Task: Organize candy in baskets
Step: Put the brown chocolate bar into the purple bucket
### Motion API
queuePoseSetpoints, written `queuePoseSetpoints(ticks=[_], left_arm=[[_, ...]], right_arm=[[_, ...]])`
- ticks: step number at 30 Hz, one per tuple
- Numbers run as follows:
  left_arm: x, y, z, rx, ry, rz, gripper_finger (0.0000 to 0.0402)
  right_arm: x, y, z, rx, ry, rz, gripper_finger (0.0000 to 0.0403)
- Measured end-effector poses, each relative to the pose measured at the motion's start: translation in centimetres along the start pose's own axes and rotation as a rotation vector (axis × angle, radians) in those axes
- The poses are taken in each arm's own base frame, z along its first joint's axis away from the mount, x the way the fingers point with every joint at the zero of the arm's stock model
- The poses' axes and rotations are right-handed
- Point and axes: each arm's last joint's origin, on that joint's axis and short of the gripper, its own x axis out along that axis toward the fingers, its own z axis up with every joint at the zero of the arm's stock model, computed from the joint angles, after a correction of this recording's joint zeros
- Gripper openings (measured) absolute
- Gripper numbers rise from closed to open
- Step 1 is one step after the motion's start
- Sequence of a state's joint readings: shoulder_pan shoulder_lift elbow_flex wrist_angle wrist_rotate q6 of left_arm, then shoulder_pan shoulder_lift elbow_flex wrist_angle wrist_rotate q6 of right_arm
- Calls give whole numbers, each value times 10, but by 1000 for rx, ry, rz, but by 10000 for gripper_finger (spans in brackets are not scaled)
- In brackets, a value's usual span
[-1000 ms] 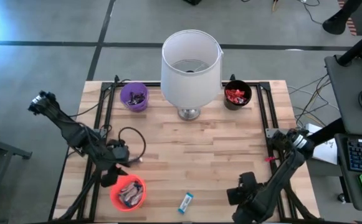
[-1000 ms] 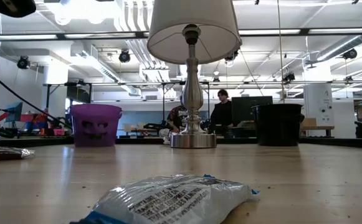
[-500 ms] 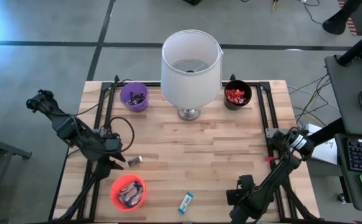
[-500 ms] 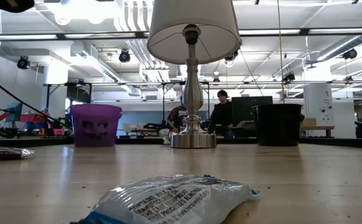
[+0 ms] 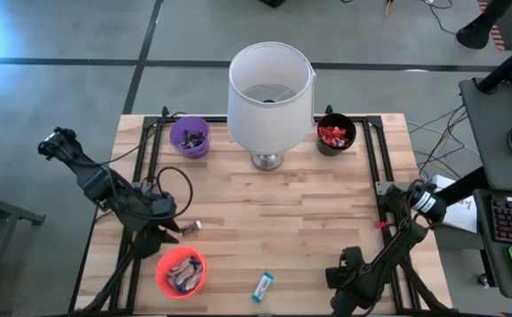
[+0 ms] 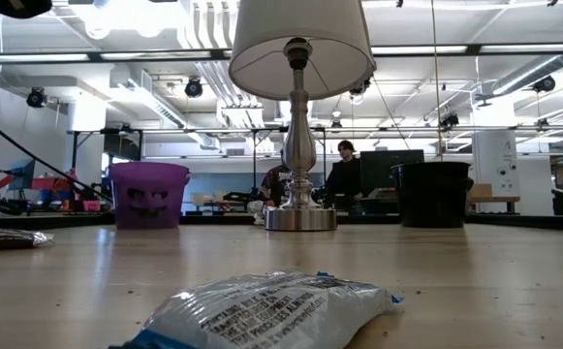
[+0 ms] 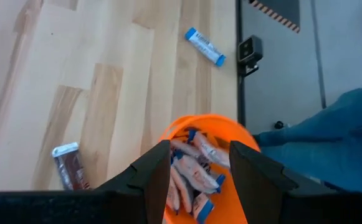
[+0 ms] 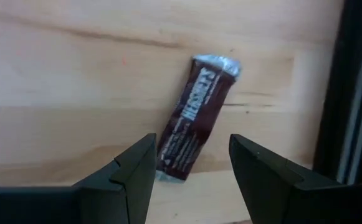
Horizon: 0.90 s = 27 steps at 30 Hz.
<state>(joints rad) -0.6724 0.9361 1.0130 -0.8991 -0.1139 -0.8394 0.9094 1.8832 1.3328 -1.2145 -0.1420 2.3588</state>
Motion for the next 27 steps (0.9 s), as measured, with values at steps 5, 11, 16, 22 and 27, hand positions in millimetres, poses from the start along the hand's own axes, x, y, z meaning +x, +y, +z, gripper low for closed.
queuePoseSetpoints(ticks=[5, 11, 16, 22, 27], left_arm=[[3, -5, 4, -5, -28, -31, 146], [2, -6, 5, -16, -31, -35, 146], [2, -6, 5, -24, -31, -36, 146], [3, -6, 5, -36, -29, -34, 146], [2, -6, 5, -46, -29, -35, 146]], right_arm=[[14, 1, -1, -12, 14, 21, 194], [21, -1, 1, -18, 8, 15, 194], [27, -4, 0, -28, 3, 26, 189], [31, -5, 0, -46, 0, 34, 128], [39, -4, 1, -61, 7, 43, 61]])
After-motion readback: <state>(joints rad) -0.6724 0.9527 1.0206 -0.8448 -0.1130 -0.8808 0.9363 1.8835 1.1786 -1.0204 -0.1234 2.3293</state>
